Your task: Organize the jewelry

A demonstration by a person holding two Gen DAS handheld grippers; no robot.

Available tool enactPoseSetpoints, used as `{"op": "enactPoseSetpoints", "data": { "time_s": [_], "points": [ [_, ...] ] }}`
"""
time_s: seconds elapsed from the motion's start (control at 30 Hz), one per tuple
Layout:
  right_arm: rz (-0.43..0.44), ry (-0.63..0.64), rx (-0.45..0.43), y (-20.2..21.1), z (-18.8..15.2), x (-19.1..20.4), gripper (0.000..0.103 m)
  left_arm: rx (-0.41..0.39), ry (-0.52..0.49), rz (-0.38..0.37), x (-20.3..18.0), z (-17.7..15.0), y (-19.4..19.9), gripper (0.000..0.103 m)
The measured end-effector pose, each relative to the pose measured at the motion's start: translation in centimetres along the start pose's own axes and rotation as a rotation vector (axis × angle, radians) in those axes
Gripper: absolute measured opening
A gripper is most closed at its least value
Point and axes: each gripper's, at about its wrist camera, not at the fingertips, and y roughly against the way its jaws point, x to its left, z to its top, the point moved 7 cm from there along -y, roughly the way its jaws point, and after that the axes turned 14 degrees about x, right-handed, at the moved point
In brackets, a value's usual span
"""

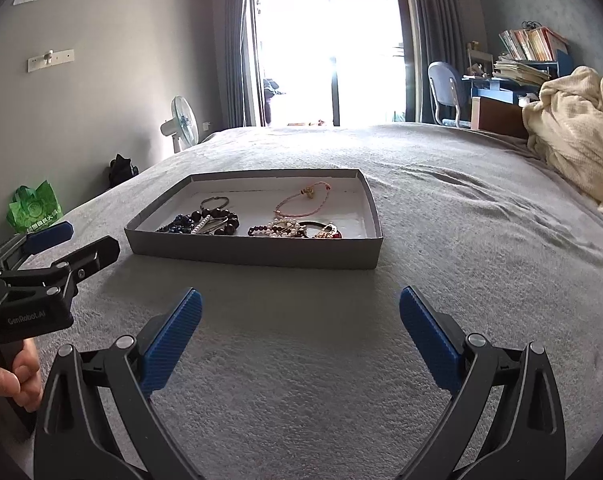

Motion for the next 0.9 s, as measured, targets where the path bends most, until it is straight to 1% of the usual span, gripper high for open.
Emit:
{"op": "enactPoseSetpoints", "data": {
  "time_s": [0.9],
  "points": [
    [0.005,-0.006,0.000,-0.04,-0.01,-0.07,0.098,0.014,-0.001,0.001,0.16,-0.15,-0.48,0.098]
  ]
}}
